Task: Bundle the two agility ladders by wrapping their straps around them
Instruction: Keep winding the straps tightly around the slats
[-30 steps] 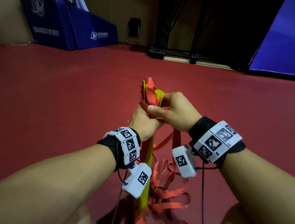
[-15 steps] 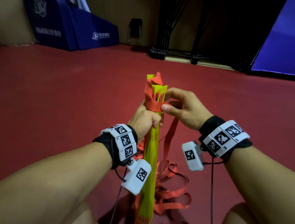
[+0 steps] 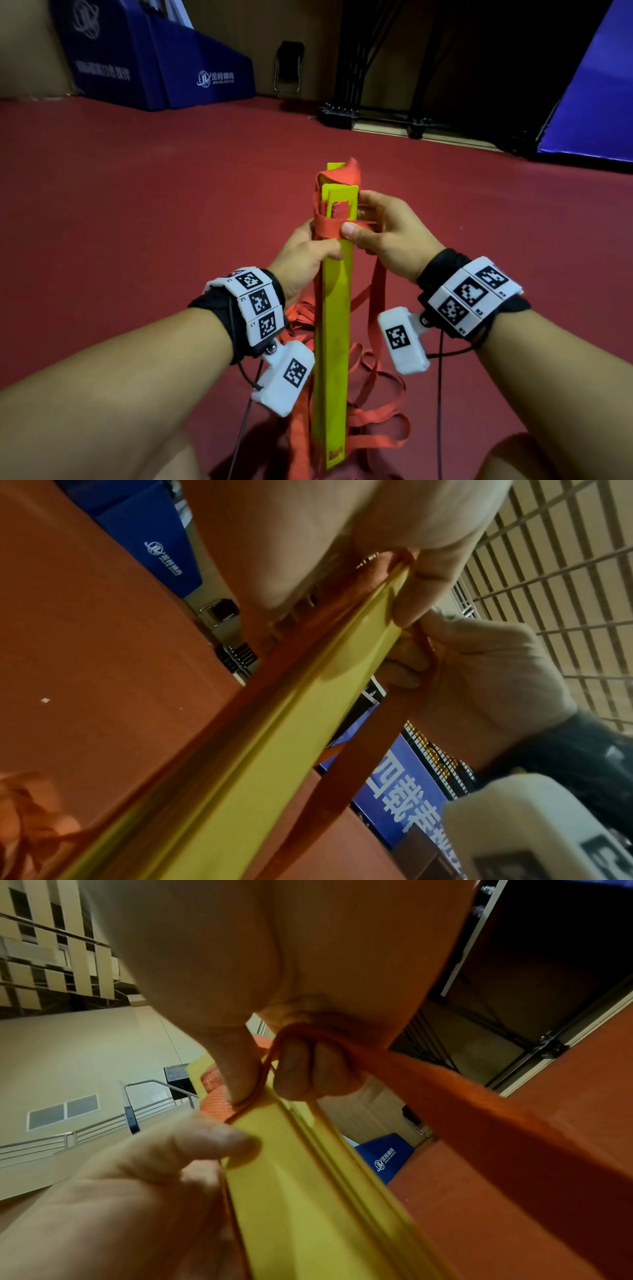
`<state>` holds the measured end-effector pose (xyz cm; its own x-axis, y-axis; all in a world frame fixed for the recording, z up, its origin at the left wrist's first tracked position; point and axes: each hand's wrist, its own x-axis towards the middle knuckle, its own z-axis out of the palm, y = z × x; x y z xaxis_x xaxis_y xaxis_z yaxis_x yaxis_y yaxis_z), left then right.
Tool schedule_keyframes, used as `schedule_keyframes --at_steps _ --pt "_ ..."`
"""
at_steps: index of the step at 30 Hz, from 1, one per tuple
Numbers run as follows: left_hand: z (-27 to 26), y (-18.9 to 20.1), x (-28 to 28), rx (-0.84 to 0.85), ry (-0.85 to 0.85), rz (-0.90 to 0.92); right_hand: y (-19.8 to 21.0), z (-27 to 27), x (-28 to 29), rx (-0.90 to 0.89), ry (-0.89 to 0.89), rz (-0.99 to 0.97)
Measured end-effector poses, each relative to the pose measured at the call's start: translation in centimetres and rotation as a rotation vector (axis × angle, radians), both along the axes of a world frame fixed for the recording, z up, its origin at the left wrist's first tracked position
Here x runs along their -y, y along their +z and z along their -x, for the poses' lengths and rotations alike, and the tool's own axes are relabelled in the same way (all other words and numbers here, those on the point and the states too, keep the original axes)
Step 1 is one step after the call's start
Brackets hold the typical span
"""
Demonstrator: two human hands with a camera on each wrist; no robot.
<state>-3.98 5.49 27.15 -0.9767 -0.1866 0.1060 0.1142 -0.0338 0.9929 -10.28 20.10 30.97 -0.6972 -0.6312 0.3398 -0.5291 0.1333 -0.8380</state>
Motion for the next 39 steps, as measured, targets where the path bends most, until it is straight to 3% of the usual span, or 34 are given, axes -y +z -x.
schedule_keyframes --at_steps 6,9,15,18,24,27,33,39 --pt "0.2 -1.0 0.7 -0.058 0.167 0.276 -0.2 0.3 0.1 -0.051 -0.126 -0.039" --pt "-0.1 -0.9 0.6 -0.052 0.138 0.335 -0.2 0.2 0.3 -0.039 -0.148 -0.022" --pt "0.1 -1.3 0.6 -0.034 0.079 0.367 0.1 0.1 -0.5 -0.057 -0.133 -0.048" --pt "0.3 -1.4 0.2 0.009 0.052 0.289 -0.4 0.2 -0.2 -0.101 -0.17 -0.085" --pt "0.7 -1.3 -0.2 -0.043 0.176 0.238 -0.2 -0.8 1.4 -0.216 -0.266 -0.053" --pt "1.0 -1.8 -0.1 -0.062 0.264 0.224 -0.1 -1.2 1.5 -0.24 -0.224 -0.055" --pt "1.2 -1.4 0.3 -0.071 0.244 0.306 0.3 -0.6 -0.3 -0.188 -0.028 -0.019" --pt "0.2 -0.6 0.3 -0.051 0.266 0.277 0.9 -0.1 -1.2 -0.191 0.03 -0.199"
